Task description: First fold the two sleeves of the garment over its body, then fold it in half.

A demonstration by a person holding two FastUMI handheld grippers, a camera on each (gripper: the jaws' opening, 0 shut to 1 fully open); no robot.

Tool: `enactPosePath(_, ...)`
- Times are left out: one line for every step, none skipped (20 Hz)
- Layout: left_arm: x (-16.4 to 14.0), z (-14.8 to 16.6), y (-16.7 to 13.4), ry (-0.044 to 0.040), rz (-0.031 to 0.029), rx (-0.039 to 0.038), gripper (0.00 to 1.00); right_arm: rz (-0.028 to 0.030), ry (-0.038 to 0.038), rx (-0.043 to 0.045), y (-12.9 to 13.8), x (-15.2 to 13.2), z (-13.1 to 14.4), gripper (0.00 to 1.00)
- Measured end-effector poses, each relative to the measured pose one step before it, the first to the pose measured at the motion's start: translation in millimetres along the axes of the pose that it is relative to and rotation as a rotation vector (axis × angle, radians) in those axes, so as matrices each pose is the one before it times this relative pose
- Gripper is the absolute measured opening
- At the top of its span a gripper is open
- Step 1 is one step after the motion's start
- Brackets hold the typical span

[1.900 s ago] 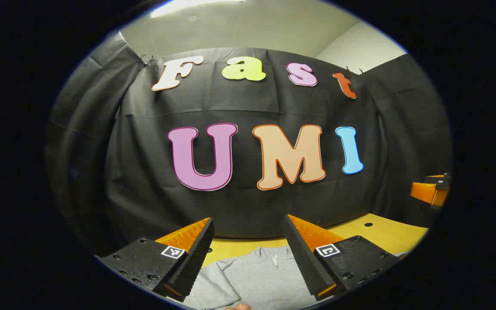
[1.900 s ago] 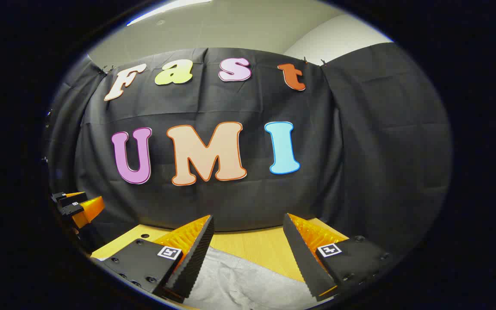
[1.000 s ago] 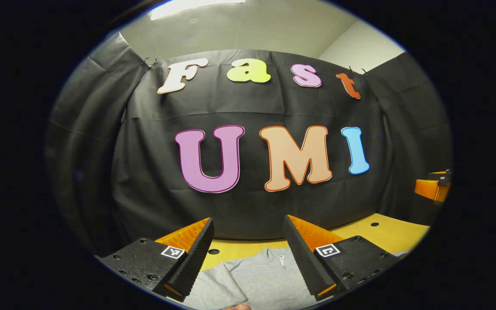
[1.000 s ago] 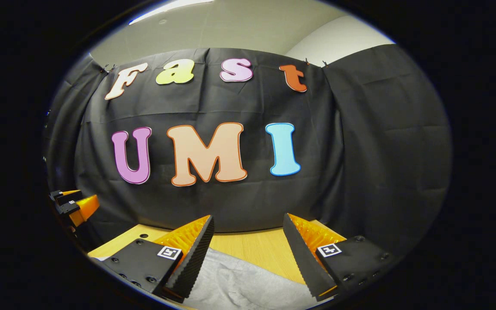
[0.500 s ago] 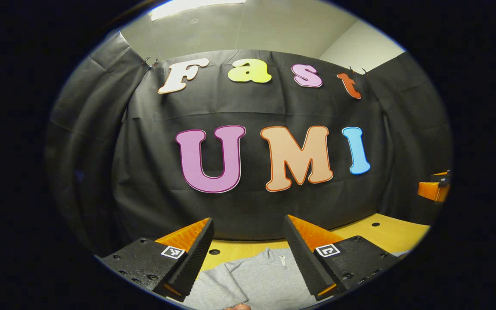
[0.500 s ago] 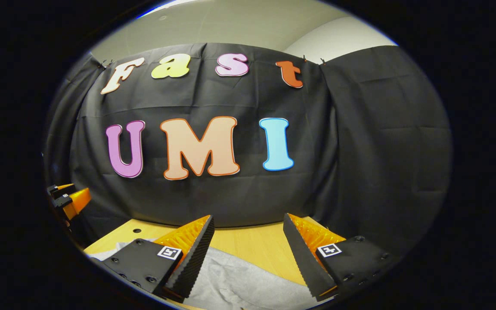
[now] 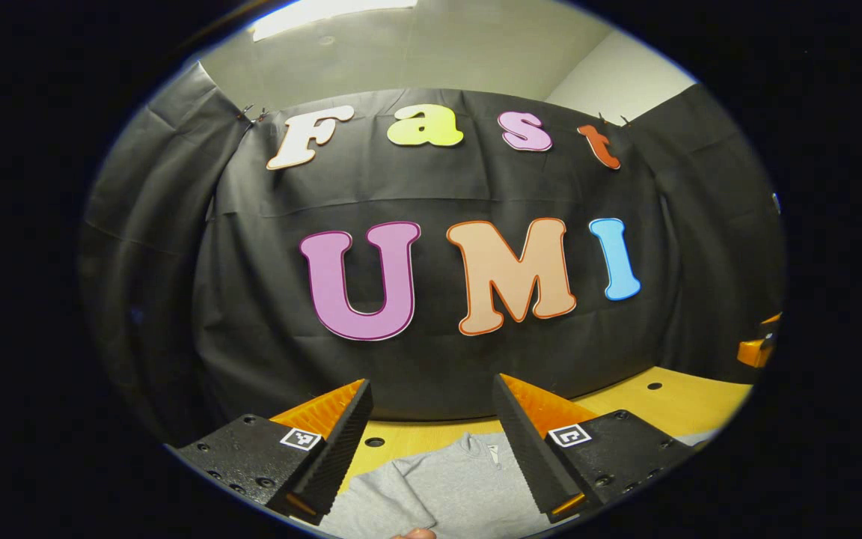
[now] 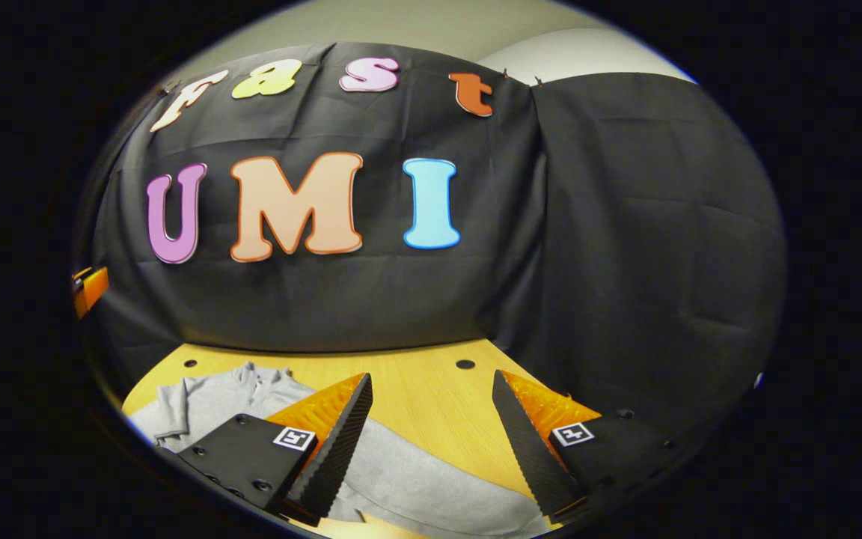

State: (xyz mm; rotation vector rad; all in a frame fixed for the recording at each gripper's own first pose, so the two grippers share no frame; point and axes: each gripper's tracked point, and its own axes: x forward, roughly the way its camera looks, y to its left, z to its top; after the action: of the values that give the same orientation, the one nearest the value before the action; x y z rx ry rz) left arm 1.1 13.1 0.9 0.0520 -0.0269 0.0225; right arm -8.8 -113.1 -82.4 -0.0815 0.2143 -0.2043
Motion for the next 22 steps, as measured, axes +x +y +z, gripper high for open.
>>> enactPosePath(-0.35,1.25,-1.38,-0.00081,-0.00394,0.00348,0.94,-0.00628,0.02667,0.00176,-6.10,0.08,-12.18,0.99)
enactPosePath(-0.75,-1.50,-1.37,0.00123,-0.00397,0.00120,0.94,-0.01183,0.02479,-0.00060,-7.78,0.43,-11.92,0.99)
enactPosePath(0.02,-1.47,-1.18,0.00339,-0.00233,0.00024,0.94,-0.01281,0.02467,-0.00119,-8.60,0.80,-11.10,0.99)
enactPosePath(0.48,-1.36,-1.09,0.00437,-0.00122,0.00002,0.94,-0.01253,0.02430,-0.00092,-7.39,1.73,-11.44,0.99)
enactPosePath(0.31,-1.33,-1.57,0.00545,-0.00065,-0.00099,0.97,-0.01358,0.02433,-0.00285,-8.01,1.05,-11.19,0.99)
enactPosePath(-1.26,-2.78,-0.76,0.00451,-0.00212,-0.00184,0.94,-0.01479,0.02407,-0.00530,-7.91,1.39,-12.12,0.99)
enactPosePath(-1.68,-0.84,-1.24,0.00286,-0.00171,-0.00161,0.97,-0.01453,0.02648,-0.00632,-8.57,1.98,-12.82,0.96)
enactPosePath(0.91,-0.47,-1.73,0.00160,-0.00230,-0.00058,0.94,-0.01419,0.02864,-0.00116,-8.20,1.46,-12.95,0.96)
enactPosePath(-0.27,-0.56,-2.07,0.00139,-0.00342,0.00088,0.94,-0.01136,0.02895,0.00463,-7.14,1.11,-12.74,0.99)
enactPosePath(0.95,-0.18,-2.17,0.00036,-0.00277,0.00097,0.94,-0.01044,0.02951,0.00813,-6.67,1.57,-13.76,0.99)
enactPosePath(0.26,0.50,-1.87,0.00145,-0.00369,0.00040,0.94,-0.00484,0.03016,0.01022,-5.80,2.44,-13.73,0.99)
enactPosePath(-0.82,-1.51,-1.21,0.00135,-0.00281,-0.00207,0.94,-0.00327,0.03330,0.00609,-4.40,3.13,-15.70,0.99)
enactPosePath(0.45,1.12,-2.03,0.00163,-0.00331,-0.00231,0.94,-0.00848,0.03418,-0.00226,-5.78,2.68,-16.02,0.99)
enactPosePath(0.51,-1.15,-1.60,0.00172,-0.00163,-0.00034,0.93,-0.01207,0.03023,-0.00548,-7.09,3.48,-14.75,0.96)
enactPosePath(-0.37,-0.28,-1.46,0.00072,-0.00289,0.00110,0.94,-0.00916,0.02589,-0.00340,-5.54,1.47,-12.80,0.96)
enactPosePath(0.62,-0.04,-1.68,-0.00026,-0.00245,0.00178,0.94,-0.00802,0.02256,-0.00276,-5.68,1.24,-10.76,0.99)
enactPosePath(0.54,0.24,-1.67,0.00003,-0.00303,0.00125,0.93,-0.00762,0.01970,-0.00298,-4.40,1.41,-9.72,0.99)
enactPosePath(-0.26,-1.21,-0.99,0.00132,-0.00227,0.00196,0.97,-0.00720,0.01916,-0.00165,-3.63,2.74,-9.75,0.99)
enactPosePath(0.30,-0.58,-1.05,0.00196,-0.00151,0.00147,0.94,-0.00586,0.01986,0.00078,-3.00,2.72,-9.52,0.99)
enactPosePath(0.29,0.47,-0.84,0.00118,-0.00201,0.00120,0.94,-0.00482,0.02021,0.00121,-2.28,2.39,-8.39,0.99)
enactPosePath(-0.09,-0.34,-0.73,-0.00060,-0.00128,0.00138,0.94,-0.00210,0.01996,0.00138,-1.51,1.64,-7.27,0.97)
enactPosePath(-0.22,-0.06,-0.20,0.00018,-0.00007,0.00190,0.94,-0.00298,0.01792,-0.00069,-1.44,3.04,-8.33,0.97)
